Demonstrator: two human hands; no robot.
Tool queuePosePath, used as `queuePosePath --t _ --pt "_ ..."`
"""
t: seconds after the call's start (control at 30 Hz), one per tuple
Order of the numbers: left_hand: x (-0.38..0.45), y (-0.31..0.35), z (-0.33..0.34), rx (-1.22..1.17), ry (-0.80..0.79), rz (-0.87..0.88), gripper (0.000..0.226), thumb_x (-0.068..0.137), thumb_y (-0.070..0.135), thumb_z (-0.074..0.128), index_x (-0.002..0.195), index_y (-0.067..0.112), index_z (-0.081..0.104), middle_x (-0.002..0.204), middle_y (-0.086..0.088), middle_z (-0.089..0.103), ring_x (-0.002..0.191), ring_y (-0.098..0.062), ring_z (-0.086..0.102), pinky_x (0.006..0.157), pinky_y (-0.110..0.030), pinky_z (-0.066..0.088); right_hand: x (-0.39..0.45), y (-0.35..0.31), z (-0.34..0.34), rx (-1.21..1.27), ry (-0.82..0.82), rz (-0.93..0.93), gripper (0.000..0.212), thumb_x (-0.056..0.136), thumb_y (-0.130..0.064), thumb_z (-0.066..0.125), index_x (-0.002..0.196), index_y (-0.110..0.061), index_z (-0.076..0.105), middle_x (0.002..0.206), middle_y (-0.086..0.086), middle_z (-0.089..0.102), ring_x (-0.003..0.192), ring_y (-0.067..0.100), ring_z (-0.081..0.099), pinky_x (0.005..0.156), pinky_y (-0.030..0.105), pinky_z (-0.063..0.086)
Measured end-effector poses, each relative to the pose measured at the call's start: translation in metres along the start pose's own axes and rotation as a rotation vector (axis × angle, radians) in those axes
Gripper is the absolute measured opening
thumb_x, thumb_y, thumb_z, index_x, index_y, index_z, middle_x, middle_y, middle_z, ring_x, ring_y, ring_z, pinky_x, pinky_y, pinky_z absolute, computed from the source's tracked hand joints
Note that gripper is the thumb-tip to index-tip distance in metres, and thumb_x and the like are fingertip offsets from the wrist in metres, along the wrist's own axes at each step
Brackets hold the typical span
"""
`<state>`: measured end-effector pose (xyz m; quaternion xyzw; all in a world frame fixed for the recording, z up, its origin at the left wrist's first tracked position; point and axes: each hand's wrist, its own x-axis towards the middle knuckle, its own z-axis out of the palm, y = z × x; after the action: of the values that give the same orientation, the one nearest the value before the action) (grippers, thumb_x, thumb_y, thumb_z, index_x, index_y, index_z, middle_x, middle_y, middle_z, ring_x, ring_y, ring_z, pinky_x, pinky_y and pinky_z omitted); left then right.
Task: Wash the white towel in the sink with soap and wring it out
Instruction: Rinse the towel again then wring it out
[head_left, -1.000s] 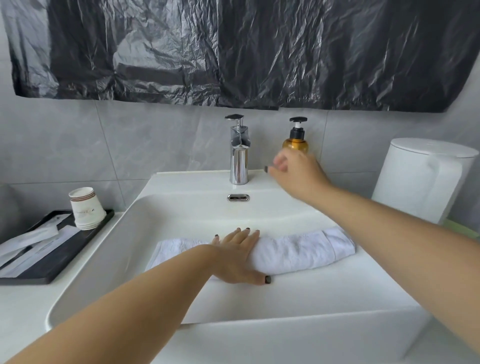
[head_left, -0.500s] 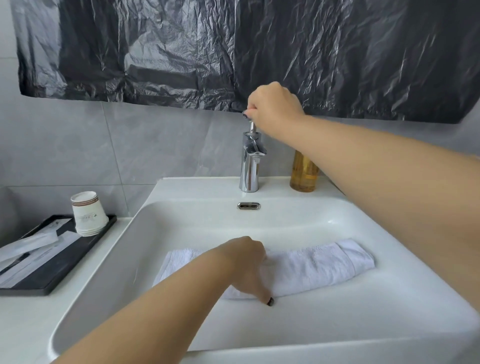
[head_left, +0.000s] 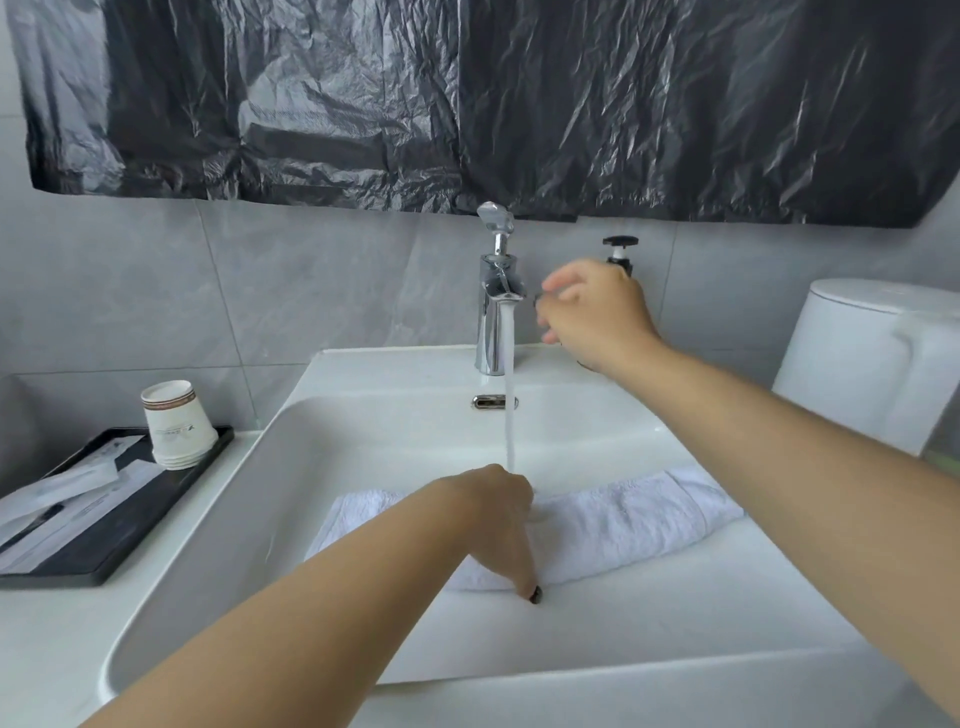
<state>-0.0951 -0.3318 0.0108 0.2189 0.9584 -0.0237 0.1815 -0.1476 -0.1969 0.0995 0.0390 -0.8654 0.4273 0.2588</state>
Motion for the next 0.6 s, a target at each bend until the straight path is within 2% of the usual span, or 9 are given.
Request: queuePosePath --t 0.13,0.2,0.27,0.33,0.4,0.5,0.6 --pt "0.005 0.004 -0.008 0.016 -0.039 -0.039 0.076 0.068 0.059 0.081 0.127 0.020 0.053 0.113 0.001 0.052 0.103 -0.023 0.058 0.086 -0.035 0.052 -0.032 0.033 -0.001 0.096 -0.060 0.194 0.013 0.084 -0.009 0.057 0.090 -0.016 0.066 0.091 0.008 0.073 0.078 0.024 0.071 0.070 0.034 0.057" --pt "0.007 0.004 -0.003 0.027 -0.024 -0.025 0.072 0.071 0.059 0.079 0.125 0.020 0.053 0.112 0.001 0.053 0.102 -0.023 0.056 0.083 -0.032 0.050 -0.043 0.047 0.002 0.003 -0.197 0.235 0.013 0.083 -0.008 0.057 0.083 -0.013 0.069 0.088 0.008 0.073 0.084 0.024 0.070 0.075 0.035 0.058" --pt "0.005 -0.003 0.006 -0.018 0.028 0.005 0.067 0.071 0.059 0.078 0.122 0.023 0.054 0.110 0.004 0.057 0.101 -0.021 0.056 0.079 -0.030 0.047 -0.054 0.062 0.007 -0.147 -0.411 0.244 0.014 0.082 -0.010 0.060 0.087 -0.009 0.073 0.089 0.007 0.073 0.090 0.023 0.068 0.075 0.031 0.056" --pt "0.003 -0.015 0.011 -0.171 0.081 0.022 0.074 0.069 0.058 0.081 0.130 0.028 0.052 0.122 0.011 0.059 0.109 -0.015 0.056 0.087 -0.027 0.047 -0.059 0.074 0.010 -0.365 -0.688 0.232 0.018 0.081 -0.020 0.066 0.096 -0.014 0.073 0.098 0.004 0.071 0.096 0.021 0.066 0.080 0.031 0.055" --pt "0.001 -0.025 0.009 -0.346 0.094 0.009 0.088 0.065 0.053 0.086 0.139 0.031 0.045 0.133 0.016 0.057 0.117 -0.007 0.054 0.097 -0.026 0.046 -0.062 0.076 0.008 -0.467 -0.883 0.275 0.028 0.074 -0.035 0.073 0.101 -0.027 0.069 0.105 -0.006 0.069 0.100 0.014 0.065 0.091 0.034 0.054" --pt "0.007 -0.028 0.007 -0.361 0.127 0.000 0.084 0.059 0.052 0.089 0.130 0.032 0.049 0.126 0.018 0.057 0.111 -0.005 0.055 0.095 -0.027 0.050 -0.061 0.076 0.004 -0.464 -0.992 0.251 0.055 0.069 -0.052 0.077 0.119 -0.038 0.057 0.114 -0.014 0.058 0.109 0.010 0.057 0.098 0.033 0.048" --pt "0.014 -0.027 0.007 -0.309 0.059 -0.085 0.082 0.056 0.060 0.086 0.123 0.030 0.048 0.117 0.014 0.052 0.107 -0.011 0.054 0.090 -0.031 0.049 -0.065 0.077 0.006 -0.508 -1.065 0.187 0.069 0.068 -0.058 0.077 0.129 -0.039 0.052 0.120 -0.013 0.052 0.114 0.011 0.053 0.102 0.034 0.044"
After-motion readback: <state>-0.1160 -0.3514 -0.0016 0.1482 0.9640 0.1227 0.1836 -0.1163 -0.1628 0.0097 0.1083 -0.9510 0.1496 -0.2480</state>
